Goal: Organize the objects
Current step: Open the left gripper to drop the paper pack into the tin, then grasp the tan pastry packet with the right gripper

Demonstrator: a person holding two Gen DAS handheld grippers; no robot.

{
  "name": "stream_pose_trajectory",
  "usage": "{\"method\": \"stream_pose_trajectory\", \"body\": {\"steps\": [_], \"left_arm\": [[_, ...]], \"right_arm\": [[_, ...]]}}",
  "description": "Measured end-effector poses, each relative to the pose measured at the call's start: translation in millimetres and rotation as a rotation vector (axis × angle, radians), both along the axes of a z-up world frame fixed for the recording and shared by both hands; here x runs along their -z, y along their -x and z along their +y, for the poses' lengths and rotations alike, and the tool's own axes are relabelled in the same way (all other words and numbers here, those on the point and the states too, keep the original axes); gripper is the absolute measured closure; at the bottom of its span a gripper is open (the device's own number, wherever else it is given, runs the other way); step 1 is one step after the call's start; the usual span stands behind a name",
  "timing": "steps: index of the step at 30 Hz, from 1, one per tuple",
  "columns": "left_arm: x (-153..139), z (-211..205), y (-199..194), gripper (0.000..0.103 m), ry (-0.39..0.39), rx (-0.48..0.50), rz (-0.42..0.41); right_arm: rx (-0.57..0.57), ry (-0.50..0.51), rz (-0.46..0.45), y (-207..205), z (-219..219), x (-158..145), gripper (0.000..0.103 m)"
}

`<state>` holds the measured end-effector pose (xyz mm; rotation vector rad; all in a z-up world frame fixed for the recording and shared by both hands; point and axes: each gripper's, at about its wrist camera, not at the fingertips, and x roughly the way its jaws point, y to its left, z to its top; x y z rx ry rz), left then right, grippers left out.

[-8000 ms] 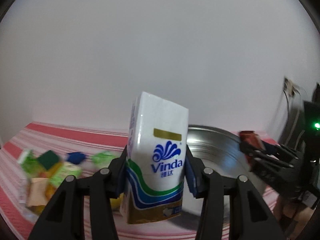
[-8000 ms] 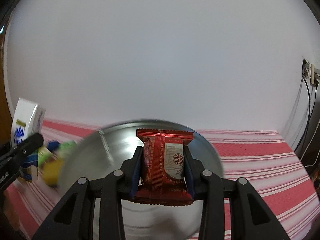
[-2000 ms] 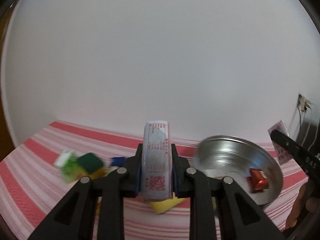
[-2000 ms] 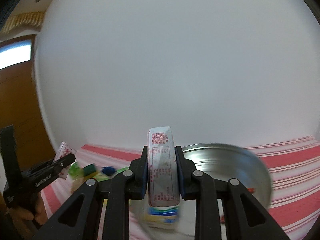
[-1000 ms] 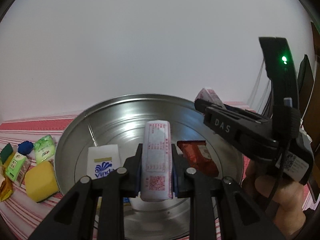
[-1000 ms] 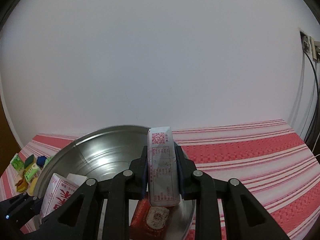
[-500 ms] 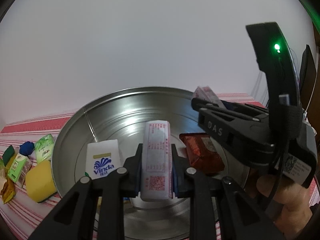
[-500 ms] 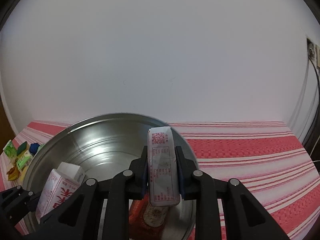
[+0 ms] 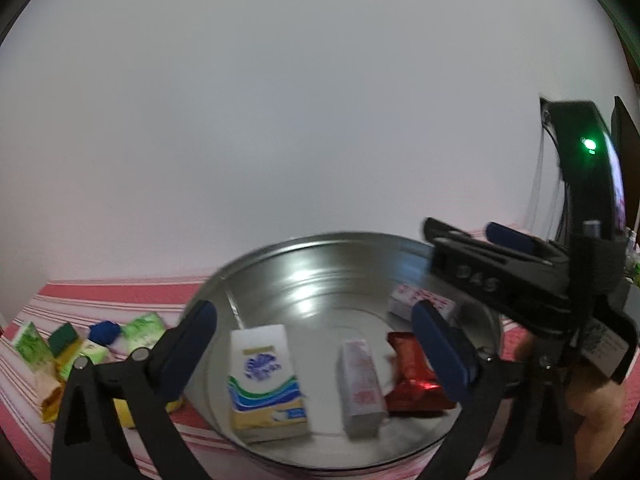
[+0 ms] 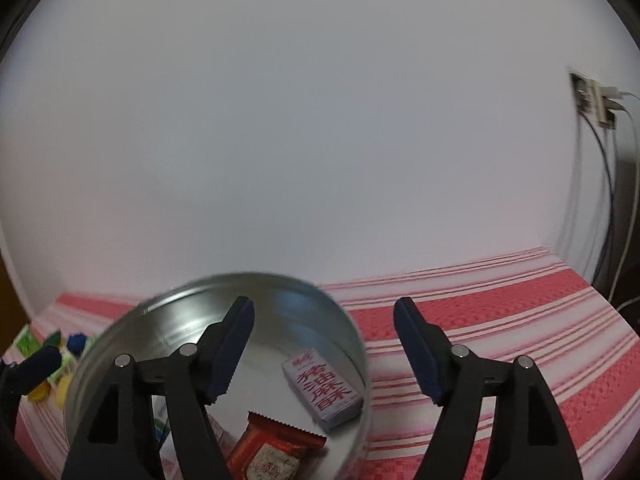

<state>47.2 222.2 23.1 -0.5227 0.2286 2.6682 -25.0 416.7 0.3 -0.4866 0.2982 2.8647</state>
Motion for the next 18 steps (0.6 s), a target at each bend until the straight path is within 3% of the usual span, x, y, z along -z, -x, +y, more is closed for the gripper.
{"method": "stream_pose_trajectory", "body": {"steps": [11,15,18], "left_arm": [[1,-60,20,0.004,-0.02,-0.16,-0.005],[7,-78,27,0.004,-0.008,-0.211,0.014],[13,-88,37,0.004,0.009,-0.239,0.019]], "right_arm": [[0.167,-0.003,0.181,-51,0,-10,0.028],[0.221,-0.029,0.247,-60,-15,-8,0.017],[0.226,-0.022,0.262,-58,-26,-8,0.017]]}}
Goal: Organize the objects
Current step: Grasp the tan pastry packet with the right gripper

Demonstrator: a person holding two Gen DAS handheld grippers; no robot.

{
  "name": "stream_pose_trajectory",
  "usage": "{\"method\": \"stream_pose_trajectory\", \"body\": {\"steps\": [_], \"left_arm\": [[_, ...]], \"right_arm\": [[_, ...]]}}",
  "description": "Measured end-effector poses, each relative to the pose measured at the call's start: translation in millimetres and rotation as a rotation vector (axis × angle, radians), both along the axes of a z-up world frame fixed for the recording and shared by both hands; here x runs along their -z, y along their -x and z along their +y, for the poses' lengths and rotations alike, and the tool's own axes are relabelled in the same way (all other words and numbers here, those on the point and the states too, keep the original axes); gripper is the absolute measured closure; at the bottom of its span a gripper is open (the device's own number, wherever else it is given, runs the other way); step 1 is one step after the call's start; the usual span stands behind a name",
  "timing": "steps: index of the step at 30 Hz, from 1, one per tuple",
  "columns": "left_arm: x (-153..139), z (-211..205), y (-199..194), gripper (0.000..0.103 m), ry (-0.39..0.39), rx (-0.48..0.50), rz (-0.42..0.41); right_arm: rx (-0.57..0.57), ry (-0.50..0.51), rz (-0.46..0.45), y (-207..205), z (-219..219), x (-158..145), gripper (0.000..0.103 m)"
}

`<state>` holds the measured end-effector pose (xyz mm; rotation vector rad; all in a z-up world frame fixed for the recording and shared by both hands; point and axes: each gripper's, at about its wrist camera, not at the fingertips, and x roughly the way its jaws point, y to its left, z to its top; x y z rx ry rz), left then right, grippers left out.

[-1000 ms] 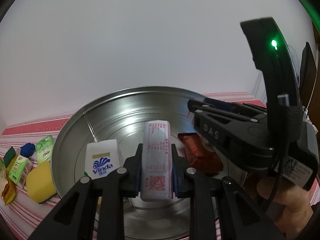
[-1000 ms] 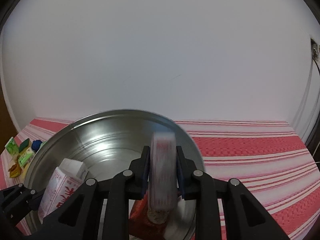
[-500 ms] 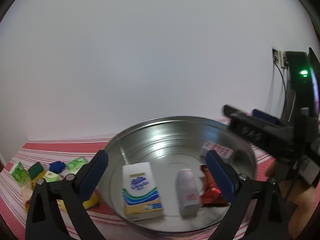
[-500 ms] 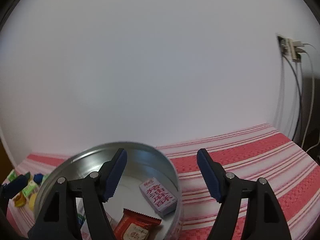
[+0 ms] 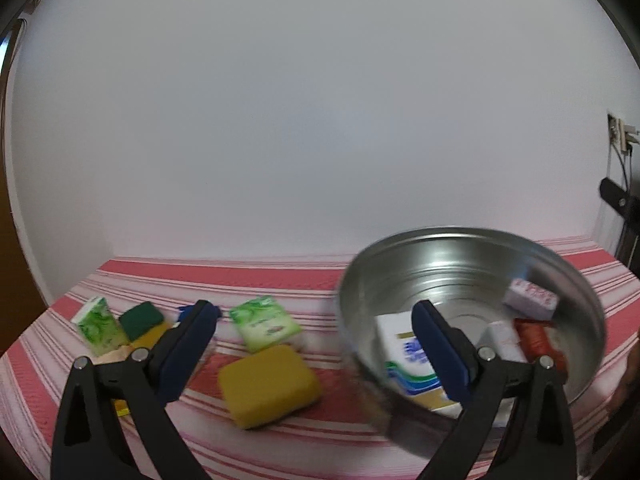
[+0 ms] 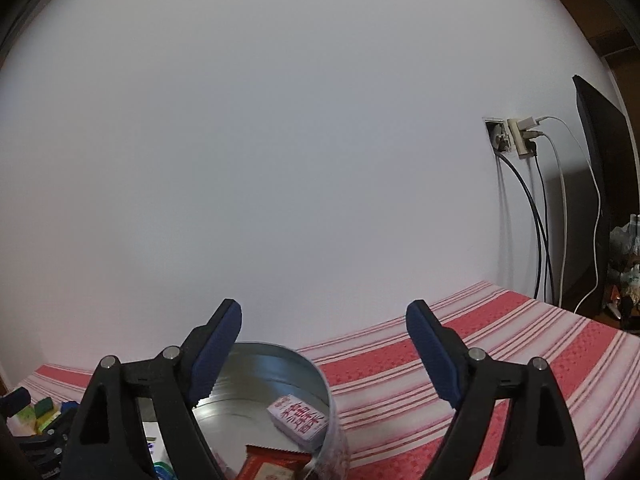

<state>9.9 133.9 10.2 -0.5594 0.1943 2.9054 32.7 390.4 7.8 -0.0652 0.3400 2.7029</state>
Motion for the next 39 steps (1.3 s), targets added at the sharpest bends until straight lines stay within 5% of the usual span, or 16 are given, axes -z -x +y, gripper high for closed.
{"method": "stream_pose_trajectory", "body": {"steps": [30,39], "left_arm": [[11,-132,40,0.004,0.012,-0.218,-0.067],[14,-214,63,0.004,-0.145,-0.379,-0.182]], "right_arm": [[-0.206,-0.062,-0.06,-24,-114,3,0.017],[-0.457,-0.062,-0.173,-1,-172,12,0.017]]}}
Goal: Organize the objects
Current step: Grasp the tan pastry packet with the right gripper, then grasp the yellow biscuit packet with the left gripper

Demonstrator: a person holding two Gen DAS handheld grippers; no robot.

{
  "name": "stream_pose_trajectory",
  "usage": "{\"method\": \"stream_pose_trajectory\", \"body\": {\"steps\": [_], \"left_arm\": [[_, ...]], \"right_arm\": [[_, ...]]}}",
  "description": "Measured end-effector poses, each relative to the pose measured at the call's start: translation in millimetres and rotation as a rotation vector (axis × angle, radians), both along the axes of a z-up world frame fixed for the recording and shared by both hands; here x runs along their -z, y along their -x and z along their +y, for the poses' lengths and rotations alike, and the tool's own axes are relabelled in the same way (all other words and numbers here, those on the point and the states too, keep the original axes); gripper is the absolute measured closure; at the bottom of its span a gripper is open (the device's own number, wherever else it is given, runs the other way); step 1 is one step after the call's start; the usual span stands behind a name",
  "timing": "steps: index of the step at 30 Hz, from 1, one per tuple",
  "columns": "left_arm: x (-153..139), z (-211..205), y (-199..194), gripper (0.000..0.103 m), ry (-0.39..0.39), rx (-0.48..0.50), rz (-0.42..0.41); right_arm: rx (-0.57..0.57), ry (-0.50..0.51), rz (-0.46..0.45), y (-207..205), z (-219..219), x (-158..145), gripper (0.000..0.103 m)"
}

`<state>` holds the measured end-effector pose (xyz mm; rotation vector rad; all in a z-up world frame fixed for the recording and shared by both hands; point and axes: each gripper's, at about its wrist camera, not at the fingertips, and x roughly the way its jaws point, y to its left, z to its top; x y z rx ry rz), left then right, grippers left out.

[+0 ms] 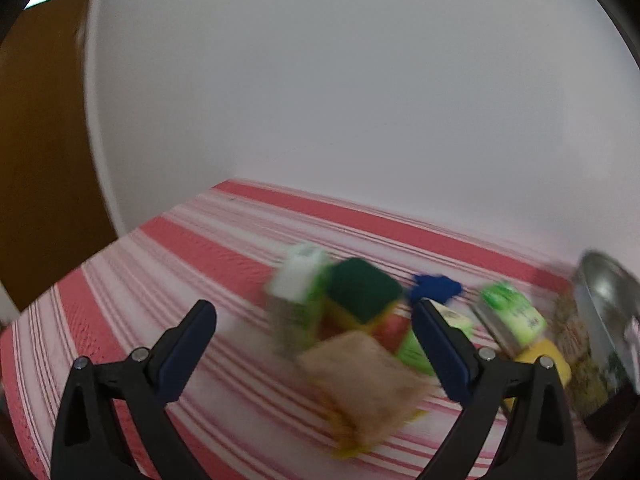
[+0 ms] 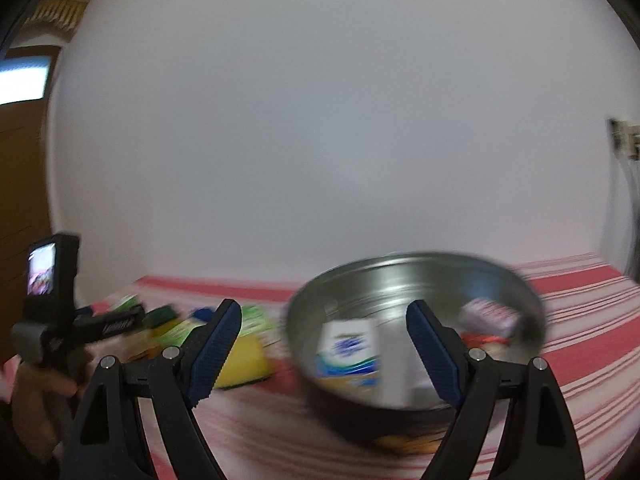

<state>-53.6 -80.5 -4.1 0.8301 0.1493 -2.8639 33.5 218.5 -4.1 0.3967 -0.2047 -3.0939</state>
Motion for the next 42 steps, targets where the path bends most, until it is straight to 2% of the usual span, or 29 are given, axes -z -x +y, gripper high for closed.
{"method": "stream_pose_trajectory", "body": {"steps": [8,13,19,22,23,25,29,31,35,37,40,42], "left_arm": [[9,-85,9,0.003,-0.107,-0.24,-0.005],[8,-101,9,0.003,-0.1,-0.251,0.019],[6,-124,8,0.003,-0.098,-0.284,0.048],[6,-134,11,0.003,-0.113,-0.309,0.051],[6,-137,11,0.003,-0.116,-0.318,0.049],[6,-138,12,0.003,-0.12,-0.324,0.049],[7,-131,14,0.003,-0.102,-0.296,0.042],[6,-127,14,0.003,-0.089,-0.28,0.036],[5,-122,12,0.003,-0.073,-0.263,0.039],[5,-122,11,0.003,-0.085,-0.254,0.041],[5,-120,10,0.003,-0.117,-0.222,0.042],[5,-120,11,0.003,-0.147,-0.182,0.042]], "right_arm": [[-0.321,-0.086,-0.091,33,-87,7,0.017],[-0.451,-0.124,-0.198,70,-136,17,0.017],[-0.494,-0.123,-0.267,112,-166,26,0.018],[-0.519,-0.155,-0.292,128,-183,29,0.019],[-0.528,-0.169,-0.305,132,-188,33,0.021],[-0.545,-0.191,-0.357,150,-199,38,0.036],[-0.58,-0.207,-0.515,178,-214,58,0.045],[-0.576,-0.216,-0.514,175,-214,59,0.052],[-0.582,-0.194,-0.526,169,-206,61,0.053],[-0.576,-0.152,-0.525,167,-198,58,0.054],[-0.593,-0.032,-0.449,153,-175,40,0.054],[-0.573,0.029,-0.363,136,-156,26,0.054]]}}
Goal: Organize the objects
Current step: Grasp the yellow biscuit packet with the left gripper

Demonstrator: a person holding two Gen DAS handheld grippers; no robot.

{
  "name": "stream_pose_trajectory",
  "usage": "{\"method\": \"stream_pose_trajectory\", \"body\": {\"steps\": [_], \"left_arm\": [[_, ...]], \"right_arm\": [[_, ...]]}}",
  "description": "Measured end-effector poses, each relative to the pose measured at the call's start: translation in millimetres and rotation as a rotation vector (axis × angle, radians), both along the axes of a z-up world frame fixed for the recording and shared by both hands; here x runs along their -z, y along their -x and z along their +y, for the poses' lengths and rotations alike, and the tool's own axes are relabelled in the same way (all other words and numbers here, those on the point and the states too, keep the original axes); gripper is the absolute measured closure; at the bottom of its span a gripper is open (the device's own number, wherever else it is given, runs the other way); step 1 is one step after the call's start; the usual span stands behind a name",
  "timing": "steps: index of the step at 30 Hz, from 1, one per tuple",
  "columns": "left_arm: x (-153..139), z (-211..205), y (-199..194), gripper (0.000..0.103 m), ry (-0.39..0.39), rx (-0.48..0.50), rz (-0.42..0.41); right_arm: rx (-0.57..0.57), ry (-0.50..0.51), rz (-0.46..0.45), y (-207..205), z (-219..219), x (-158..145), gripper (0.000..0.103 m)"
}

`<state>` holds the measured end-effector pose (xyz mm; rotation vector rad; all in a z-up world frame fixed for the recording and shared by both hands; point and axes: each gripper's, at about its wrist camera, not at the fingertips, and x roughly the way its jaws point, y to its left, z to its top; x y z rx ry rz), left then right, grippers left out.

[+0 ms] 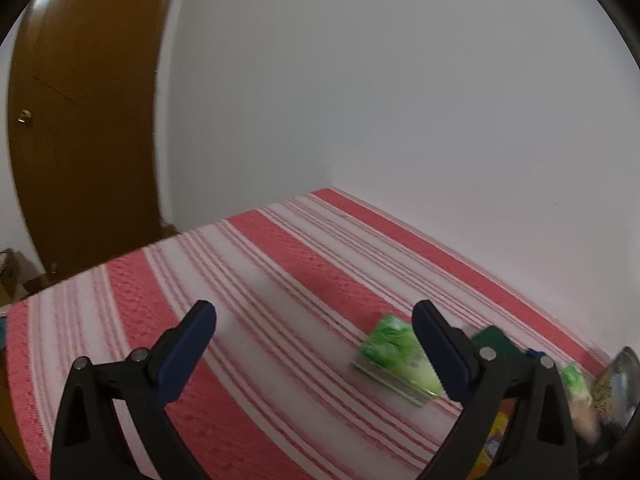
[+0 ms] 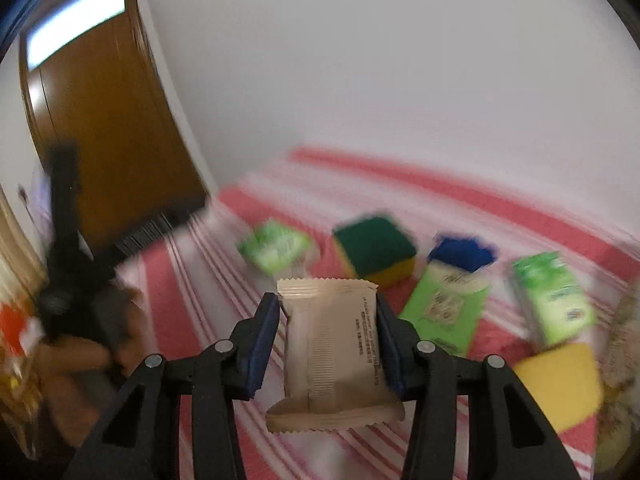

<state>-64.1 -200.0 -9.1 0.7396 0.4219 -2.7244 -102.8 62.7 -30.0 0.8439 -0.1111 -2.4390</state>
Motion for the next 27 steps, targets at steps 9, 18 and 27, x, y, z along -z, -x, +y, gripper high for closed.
{"method": "stream_pose_trajectory", "body": {"steps": [9,18,27], "left_arm": [[18,63,-1,0.003,-0.067,0.256,-0.107],[36,138,6,0.011,0.138,0.311,-0.294],[52,138,18,0.008,0.089,0.279,-0.402]], "right_arm": [[0.253,-0.085,0.212,-65,73,-9,0.053],[0.304,0.007,0.194,-72,100,-17,0.053],[0.296,-0.001,0.221,-73,104,-25,0.053]]}}
